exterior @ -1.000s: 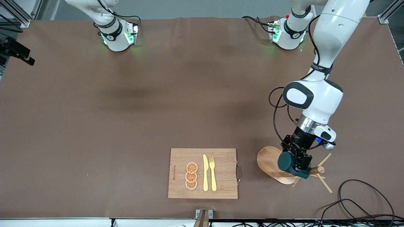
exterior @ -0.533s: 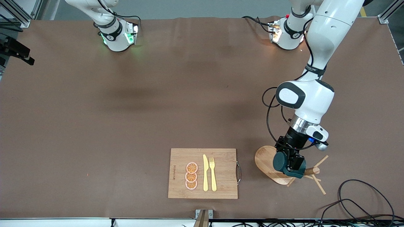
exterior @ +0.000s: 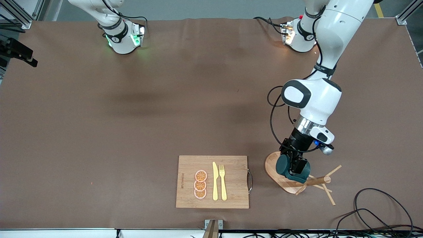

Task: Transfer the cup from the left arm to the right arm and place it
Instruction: 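Grasp the teal mug with the left gripper and lift it off the stand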

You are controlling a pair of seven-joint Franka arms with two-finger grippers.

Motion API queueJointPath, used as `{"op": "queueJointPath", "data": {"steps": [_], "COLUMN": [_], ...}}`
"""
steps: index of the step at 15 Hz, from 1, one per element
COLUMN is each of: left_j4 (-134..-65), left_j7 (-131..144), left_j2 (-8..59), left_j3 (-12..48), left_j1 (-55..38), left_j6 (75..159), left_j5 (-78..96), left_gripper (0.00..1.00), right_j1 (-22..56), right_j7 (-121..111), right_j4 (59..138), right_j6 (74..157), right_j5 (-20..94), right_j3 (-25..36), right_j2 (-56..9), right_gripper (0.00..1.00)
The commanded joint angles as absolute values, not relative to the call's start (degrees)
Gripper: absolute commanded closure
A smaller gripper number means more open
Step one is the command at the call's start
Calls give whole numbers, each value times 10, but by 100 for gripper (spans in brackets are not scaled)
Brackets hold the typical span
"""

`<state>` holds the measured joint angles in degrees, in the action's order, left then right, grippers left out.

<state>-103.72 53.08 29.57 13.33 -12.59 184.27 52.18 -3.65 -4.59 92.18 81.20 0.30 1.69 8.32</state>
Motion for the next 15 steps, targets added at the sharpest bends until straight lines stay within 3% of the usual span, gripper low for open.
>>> {"op": "queueJointPath", "data": {"steps": [1, 11, 15], "left_j4": [-1055, -1049, -1003], "left_j7": [511, 504, 507], "left_j2": [273, 265, 289], "left_j3": [132, 127, 126], "left_j1": [-129, -183, -208], "left_j6": [1842, 1815, 1749], "left_j5": [526, 425, 356], "left_gripper": [47, 47, 50], "right_j1": [-41, -42, -41], "right_j7": [-29, -23, -23], "right_j4": [926, 926, 925], "right_j6": [807, 810, 810], "right_j5": [6, 7, 7], "right_j3": [11, 11, 11], "right_j2": [87, 86, 86], "right_gripper": [0, 0, 0]}}
